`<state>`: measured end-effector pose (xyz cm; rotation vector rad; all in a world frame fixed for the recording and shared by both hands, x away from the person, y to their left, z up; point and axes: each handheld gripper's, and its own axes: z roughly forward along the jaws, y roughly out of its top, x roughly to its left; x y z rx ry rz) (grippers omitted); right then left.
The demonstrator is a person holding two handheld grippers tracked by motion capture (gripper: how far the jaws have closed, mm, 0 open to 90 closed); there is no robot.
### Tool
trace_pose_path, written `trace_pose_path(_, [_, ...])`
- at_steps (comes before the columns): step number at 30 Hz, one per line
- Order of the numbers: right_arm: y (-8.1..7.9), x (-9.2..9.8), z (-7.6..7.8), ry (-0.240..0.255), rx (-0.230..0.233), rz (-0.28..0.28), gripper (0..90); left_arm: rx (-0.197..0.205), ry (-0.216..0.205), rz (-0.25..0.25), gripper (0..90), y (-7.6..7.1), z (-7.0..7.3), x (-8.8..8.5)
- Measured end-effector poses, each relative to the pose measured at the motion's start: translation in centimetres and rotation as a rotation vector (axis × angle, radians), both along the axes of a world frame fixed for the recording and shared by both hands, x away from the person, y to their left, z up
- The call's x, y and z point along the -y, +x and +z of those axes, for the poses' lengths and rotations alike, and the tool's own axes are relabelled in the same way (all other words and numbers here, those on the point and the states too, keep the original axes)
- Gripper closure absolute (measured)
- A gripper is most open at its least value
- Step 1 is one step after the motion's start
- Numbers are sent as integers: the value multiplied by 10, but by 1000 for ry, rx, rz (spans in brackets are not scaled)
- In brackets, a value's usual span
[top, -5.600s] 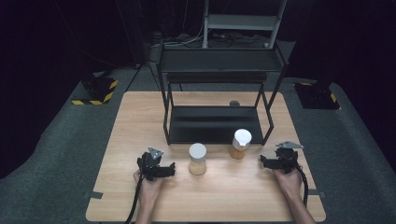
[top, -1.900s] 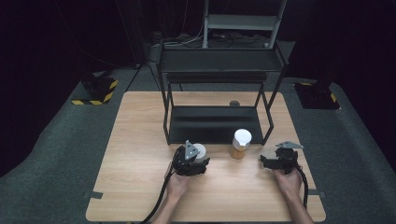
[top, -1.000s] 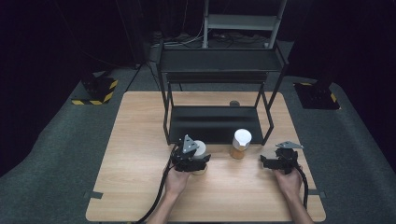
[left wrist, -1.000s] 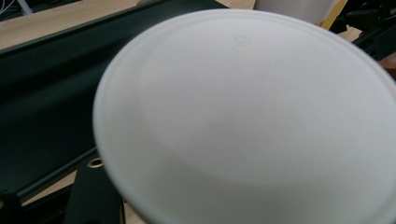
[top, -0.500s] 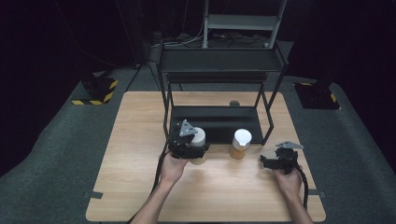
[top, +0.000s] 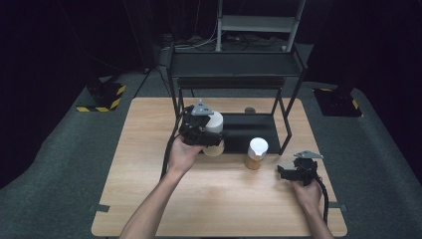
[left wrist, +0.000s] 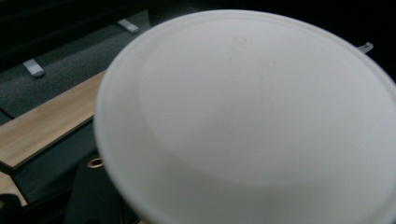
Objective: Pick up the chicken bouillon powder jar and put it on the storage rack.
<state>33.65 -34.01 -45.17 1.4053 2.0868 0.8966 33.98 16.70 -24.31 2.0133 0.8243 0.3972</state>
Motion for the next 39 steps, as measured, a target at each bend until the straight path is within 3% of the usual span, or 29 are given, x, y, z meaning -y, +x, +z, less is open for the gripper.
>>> trace_pose_path(16, [0,0,0,2,-1,-2,40,21,-2,-4,358,23,55,4])
trace_pose_path(27, [0,0,0,2,-1,-2,40,26,-31,11,357,38,91,1])
trace_pose_path(33, [0,0,0,2,-1,-2,39,6,-35,25,357,54,111,3])
trace_pose_path(39, [0,0,0,2,-2,-3,39,12,-33,76,358,65,136,5])
